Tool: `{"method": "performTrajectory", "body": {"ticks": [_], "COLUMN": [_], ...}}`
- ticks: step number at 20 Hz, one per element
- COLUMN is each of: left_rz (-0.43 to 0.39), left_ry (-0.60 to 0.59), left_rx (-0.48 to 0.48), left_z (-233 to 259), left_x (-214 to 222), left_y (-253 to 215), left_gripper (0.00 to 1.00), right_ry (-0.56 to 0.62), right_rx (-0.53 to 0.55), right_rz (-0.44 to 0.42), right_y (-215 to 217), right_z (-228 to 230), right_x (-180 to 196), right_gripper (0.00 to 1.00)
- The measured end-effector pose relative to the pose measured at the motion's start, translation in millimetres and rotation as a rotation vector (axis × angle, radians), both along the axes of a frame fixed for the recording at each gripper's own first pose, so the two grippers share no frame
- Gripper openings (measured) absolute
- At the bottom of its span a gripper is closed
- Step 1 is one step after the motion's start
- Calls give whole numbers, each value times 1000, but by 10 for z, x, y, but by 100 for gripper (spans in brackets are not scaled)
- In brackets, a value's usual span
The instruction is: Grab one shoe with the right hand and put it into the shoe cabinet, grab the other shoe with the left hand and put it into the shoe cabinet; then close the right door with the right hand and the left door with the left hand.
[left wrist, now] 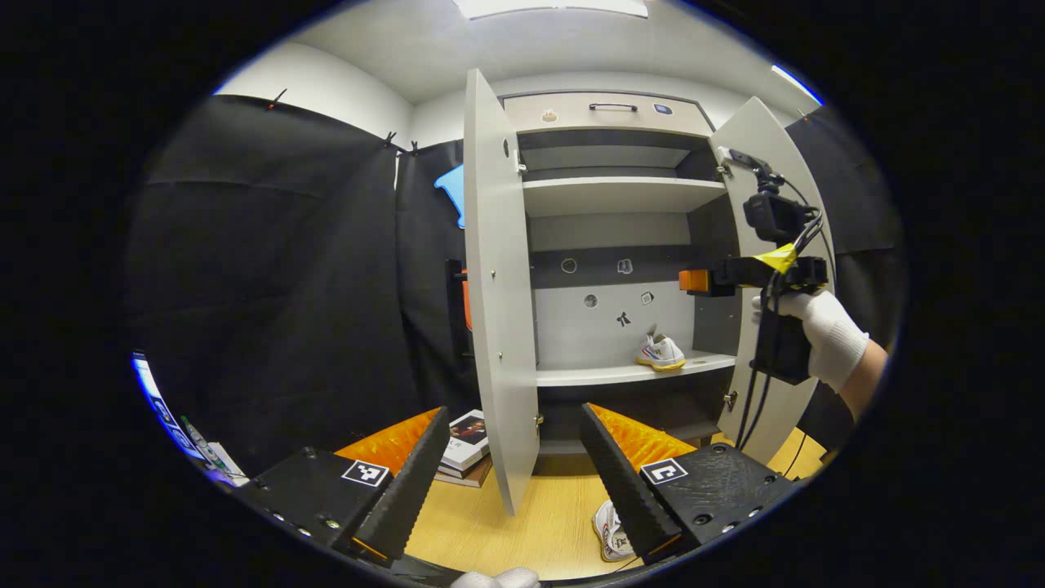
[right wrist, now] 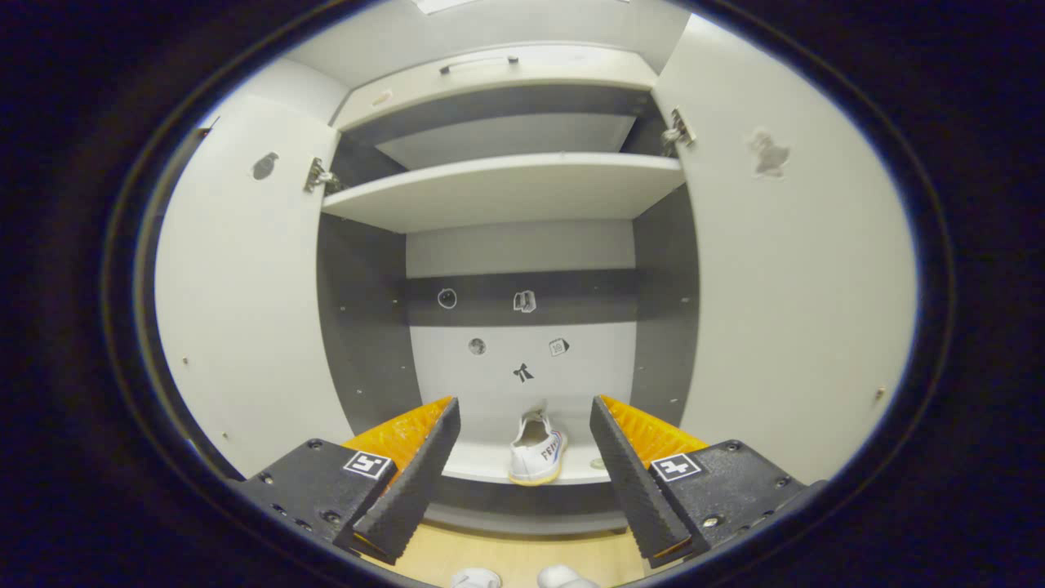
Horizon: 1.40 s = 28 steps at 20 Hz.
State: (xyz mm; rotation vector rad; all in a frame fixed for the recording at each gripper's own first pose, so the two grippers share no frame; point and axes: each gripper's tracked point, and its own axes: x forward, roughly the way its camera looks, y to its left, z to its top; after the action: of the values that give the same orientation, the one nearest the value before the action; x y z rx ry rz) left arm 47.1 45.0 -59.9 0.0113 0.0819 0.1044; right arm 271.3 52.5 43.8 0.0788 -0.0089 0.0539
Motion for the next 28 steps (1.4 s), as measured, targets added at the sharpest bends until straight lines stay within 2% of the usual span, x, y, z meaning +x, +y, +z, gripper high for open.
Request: {"method": "performTrajectory", "body": {"ticks": [6,12,17,25,28], "left_rz": [-104,-138,-166,-205,-203], "left_ry": [0,10,34,329,431], "left_rx": [-10,-16,-5,-24,-2], "left_z": [-136,-304,-671,-2354,-2922], "left_x": [-91,-136,-89,-11,36], "left_y": [-221,-451,-754,-1240,-1296], "left_gripper": [96,96,96,97,97], "right_ry": [-49,-33,46,106,146], "right_rx": [8,-39,-18,-66,-76], "right_rz": [-51,-123,-117,-127,-129], "right_y": [-450,-958,-1206,-1568,-1652], "right_z": [-181,-682,-983,-1051,-1153], "right_x": [-1223,-2107,-2332,-2426,-2449], "right_gripper": [100,100,100,100,100]}}
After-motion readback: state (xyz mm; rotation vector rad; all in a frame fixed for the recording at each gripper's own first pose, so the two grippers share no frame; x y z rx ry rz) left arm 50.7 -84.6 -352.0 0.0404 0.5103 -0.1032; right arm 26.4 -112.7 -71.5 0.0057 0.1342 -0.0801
